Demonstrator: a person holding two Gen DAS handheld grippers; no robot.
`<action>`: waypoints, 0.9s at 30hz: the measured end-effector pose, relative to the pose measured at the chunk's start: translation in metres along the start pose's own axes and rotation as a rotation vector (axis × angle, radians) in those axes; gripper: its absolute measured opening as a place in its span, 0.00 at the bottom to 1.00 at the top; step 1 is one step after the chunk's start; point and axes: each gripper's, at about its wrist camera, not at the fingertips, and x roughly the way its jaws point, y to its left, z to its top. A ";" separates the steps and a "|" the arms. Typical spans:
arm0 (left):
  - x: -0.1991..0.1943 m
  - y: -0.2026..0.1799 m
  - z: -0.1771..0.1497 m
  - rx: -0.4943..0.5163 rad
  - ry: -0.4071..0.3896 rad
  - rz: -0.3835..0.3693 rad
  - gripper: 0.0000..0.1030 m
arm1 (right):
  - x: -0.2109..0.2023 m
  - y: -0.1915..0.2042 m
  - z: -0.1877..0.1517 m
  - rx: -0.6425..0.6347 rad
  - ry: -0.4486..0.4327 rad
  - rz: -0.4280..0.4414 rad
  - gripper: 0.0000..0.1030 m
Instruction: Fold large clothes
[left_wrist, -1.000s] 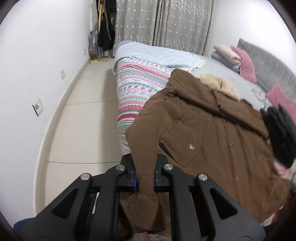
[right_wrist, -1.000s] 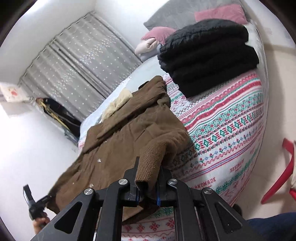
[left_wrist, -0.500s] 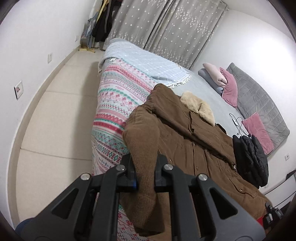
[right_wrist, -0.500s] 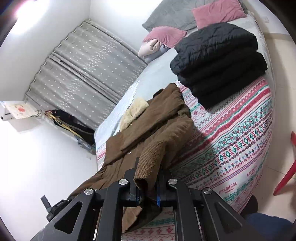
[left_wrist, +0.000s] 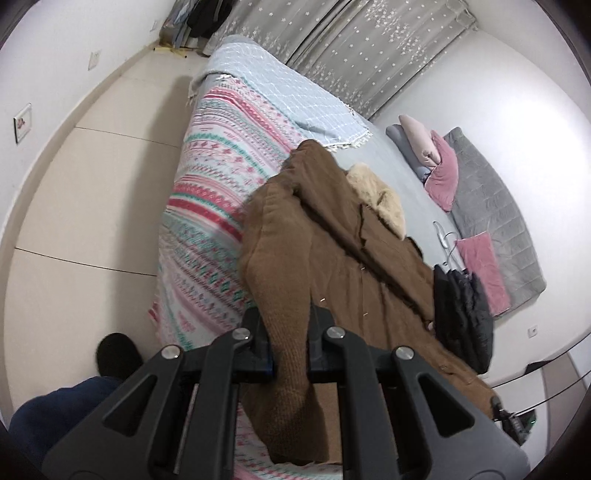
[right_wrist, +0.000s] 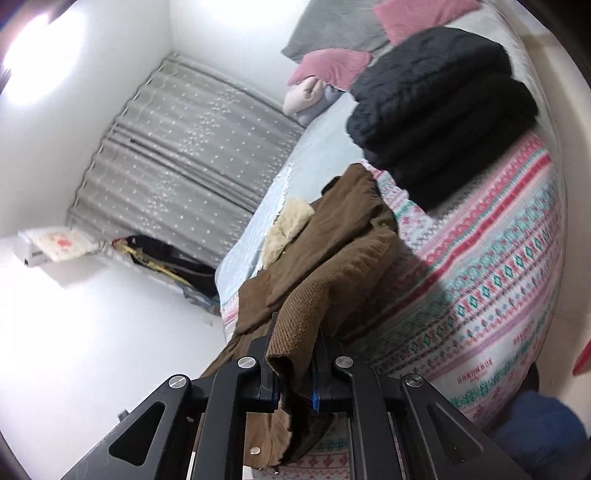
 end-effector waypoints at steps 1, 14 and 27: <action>0.001 -0.006 0.005 0.006 -0.004 0.000 0.11 | 0.003 0.003 0.004 -0.012 0.000 0.003 0.10; 0.050 -0.111 0.149 0.068 -0.001 -0.037 0.11 | 0.078 0.041 0.127 -0.026 -0.014 0.087 0.10; 0.294 -0.165 0.319 0.022 0.084 0.217 0.13 | 0.283 0.044 0.309 0.063 -0.058 -0.083 0.10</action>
